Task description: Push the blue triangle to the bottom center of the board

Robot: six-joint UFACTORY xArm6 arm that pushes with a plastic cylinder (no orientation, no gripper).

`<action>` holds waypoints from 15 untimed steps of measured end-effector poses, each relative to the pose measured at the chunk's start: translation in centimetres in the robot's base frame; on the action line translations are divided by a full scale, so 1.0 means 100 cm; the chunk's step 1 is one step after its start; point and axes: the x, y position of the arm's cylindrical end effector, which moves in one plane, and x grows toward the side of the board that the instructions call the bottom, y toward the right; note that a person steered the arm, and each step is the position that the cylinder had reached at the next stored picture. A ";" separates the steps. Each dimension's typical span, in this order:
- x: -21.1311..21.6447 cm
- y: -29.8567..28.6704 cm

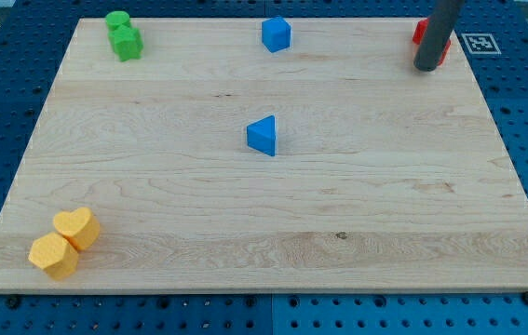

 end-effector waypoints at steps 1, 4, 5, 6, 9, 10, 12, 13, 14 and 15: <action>-0.006 0.000; -0.006 -0.013; 0.015 -0.066; 0.045 -0.115; 0.108 -0.233; 0.153 -0.221; 0.200 -0.197; 0.224 -0.197; 0.226 -0.200; 0.188 -0.232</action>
